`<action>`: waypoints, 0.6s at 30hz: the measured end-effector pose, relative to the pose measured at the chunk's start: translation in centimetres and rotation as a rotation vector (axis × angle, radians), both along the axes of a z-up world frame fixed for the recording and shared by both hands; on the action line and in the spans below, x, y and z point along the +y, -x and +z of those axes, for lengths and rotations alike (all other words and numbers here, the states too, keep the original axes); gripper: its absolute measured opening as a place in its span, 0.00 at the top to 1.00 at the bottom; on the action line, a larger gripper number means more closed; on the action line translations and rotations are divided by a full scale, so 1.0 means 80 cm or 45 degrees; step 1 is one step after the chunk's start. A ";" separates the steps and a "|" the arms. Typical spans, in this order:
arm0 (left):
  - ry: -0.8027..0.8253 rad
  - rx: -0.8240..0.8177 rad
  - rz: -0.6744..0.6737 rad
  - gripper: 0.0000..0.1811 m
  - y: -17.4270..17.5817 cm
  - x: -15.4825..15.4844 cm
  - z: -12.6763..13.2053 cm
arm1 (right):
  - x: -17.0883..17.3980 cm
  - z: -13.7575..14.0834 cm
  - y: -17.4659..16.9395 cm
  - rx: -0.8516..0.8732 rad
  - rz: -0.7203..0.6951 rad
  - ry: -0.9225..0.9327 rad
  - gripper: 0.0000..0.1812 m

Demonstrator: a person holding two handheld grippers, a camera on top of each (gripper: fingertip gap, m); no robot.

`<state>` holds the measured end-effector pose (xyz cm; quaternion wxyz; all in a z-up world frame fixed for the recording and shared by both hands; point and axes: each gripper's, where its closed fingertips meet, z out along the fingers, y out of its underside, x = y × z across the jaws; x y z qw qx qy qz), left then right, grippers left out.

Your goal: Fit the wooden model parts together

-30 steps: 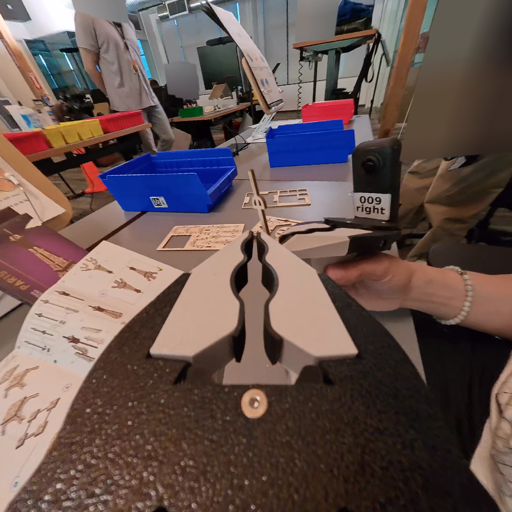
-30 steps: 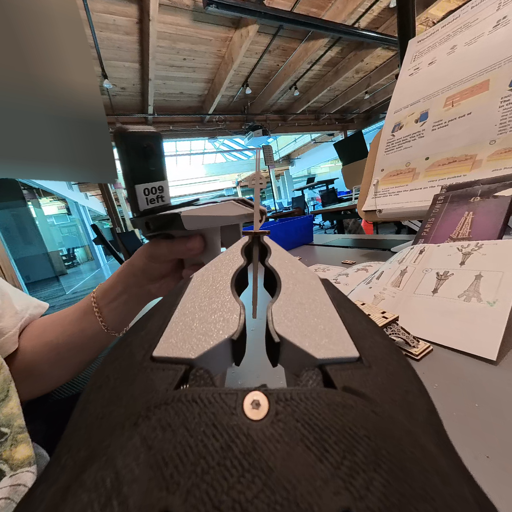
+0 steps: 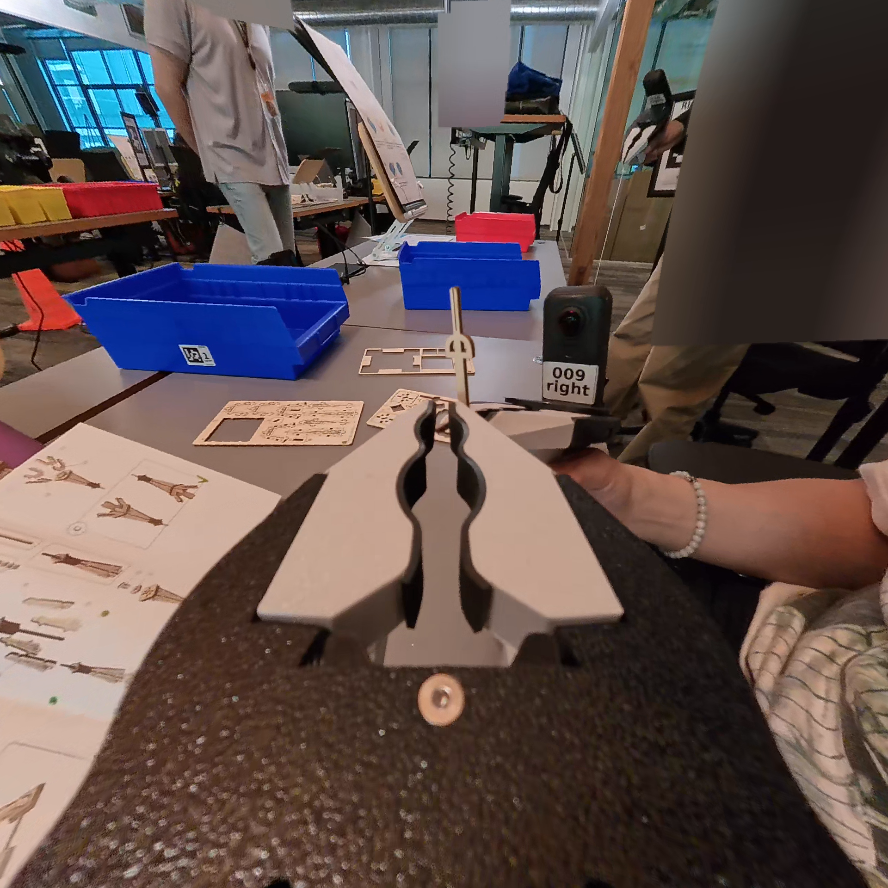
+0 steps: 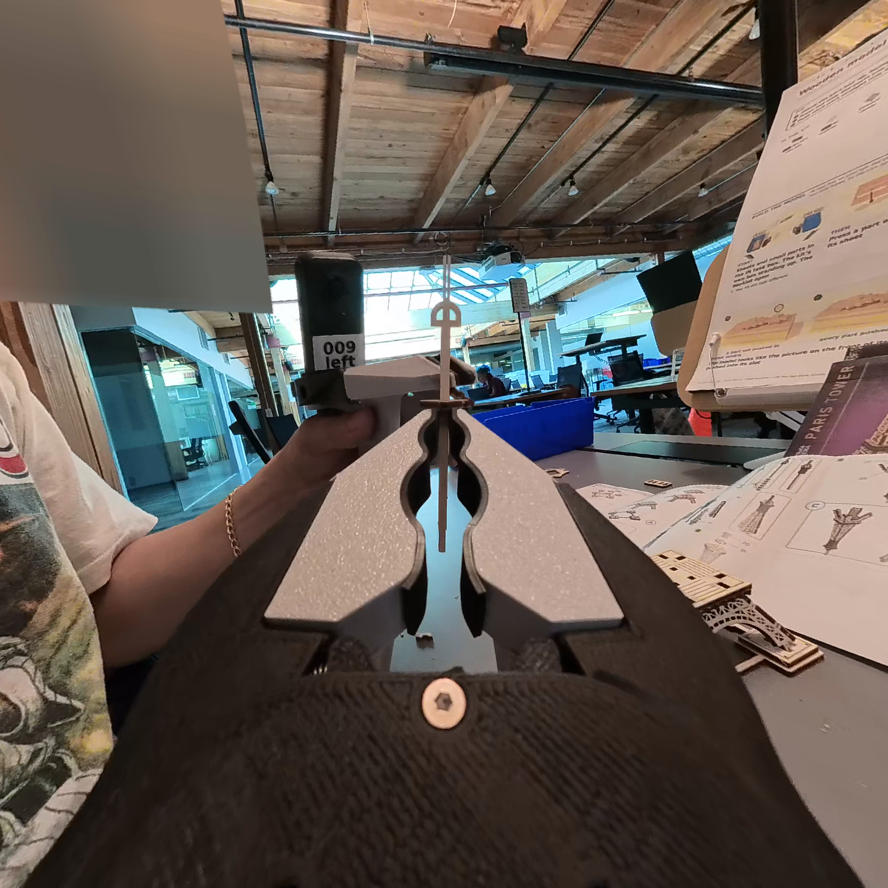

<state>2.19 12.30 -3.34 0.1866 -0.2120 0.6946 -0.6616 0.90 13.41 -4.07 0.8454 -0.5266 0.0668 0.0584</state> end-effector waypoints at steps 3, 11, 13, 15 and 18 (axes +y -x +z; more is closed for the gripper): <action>0.035 0.017 -0.021 0.99 0.001 -0.002 0.000 | -0.001 0.001 0.001 -0.004 0.003 -0.010 1.00; 0.103 0.010 -0.095 0.99 0.007 -0.002 0.002 | -0.004 0.004 0.001 0.028 0.028 -0.060 1.00; 0.114 0.007 -0.125 0.99 0.010 -0.003 0.003 | -0.005 0.004 0.002 0.027 0.035 -0.066 1.00; 0.107 -0.003 -0.131 0.99 0.010 -0.003 0.002 | -0.005 0.004 0.003 0.021 0.041 -0.064 1.00; 0.110 -0.016 -0.165 0.97 0.016 -0.004 0.005 | -0.005 0.005 0.012 -0.038 0.066 -0.063 1.00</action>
